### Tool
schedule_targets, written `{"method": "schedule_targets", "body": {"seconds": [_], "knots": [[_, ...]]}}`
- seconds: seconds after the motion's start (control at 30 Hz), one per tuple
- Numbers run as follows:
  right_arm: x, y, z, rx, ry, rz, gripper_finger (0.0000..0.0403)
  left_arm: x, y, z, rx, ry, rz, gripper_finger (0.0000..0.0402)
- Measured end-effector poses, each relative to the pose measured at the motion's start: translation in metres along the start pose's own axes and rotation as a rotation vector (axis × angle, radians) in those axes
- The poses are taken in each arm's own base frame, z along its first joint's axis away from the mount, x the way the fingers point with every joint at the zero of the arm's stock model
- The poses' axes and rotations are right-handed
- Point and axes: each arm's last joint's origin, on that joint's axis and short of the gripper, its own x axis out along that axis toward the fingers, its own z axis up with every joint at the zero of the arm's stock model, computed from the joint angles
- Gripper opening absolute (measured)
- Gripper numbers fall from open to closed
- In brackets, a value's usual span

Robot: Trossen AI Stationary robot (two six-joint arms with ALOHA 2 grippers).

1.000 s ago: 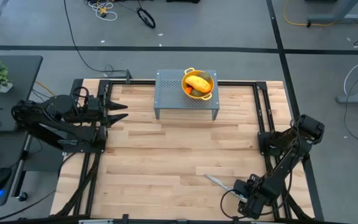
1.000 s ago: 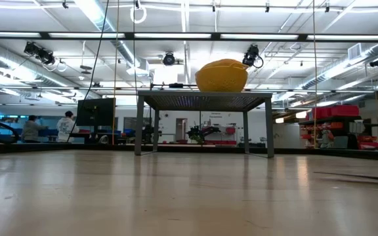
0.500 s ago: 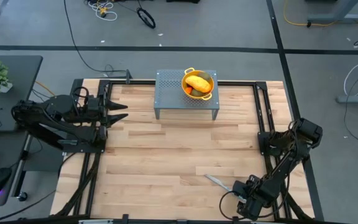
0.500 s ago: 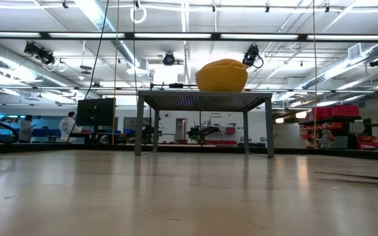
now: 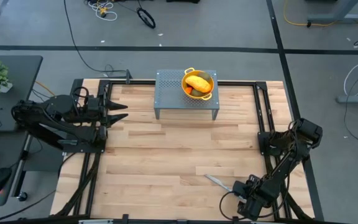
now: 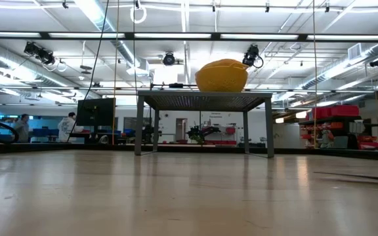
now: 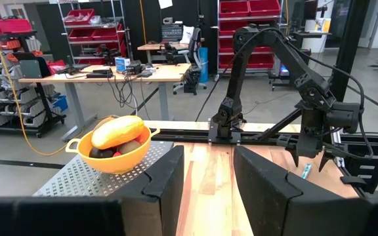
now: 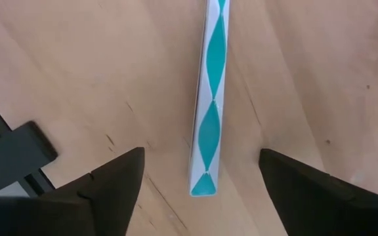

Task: Pick & Place Fruit
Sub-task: Put the blue patterned table knife on the shelf

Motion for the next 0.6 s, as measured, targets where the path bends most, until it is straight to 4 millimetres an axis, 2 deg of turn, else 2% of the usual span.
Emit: {"method": "schedule_targets", "body": {"seconds": [0.37,0.6], "knots": [[0.0009,-0.0021,-0.0002,0.0,0.004,-0.019,0.023,0.0,0.0001,0.0,0.001,0.0,0.004,0.0141],[-0.002,-0.0021,0.0038,0.031,0.071,-0.032,0.0209,0.0,0.0001,0.0,0.001,0.0,0.004,0.0141]]}}
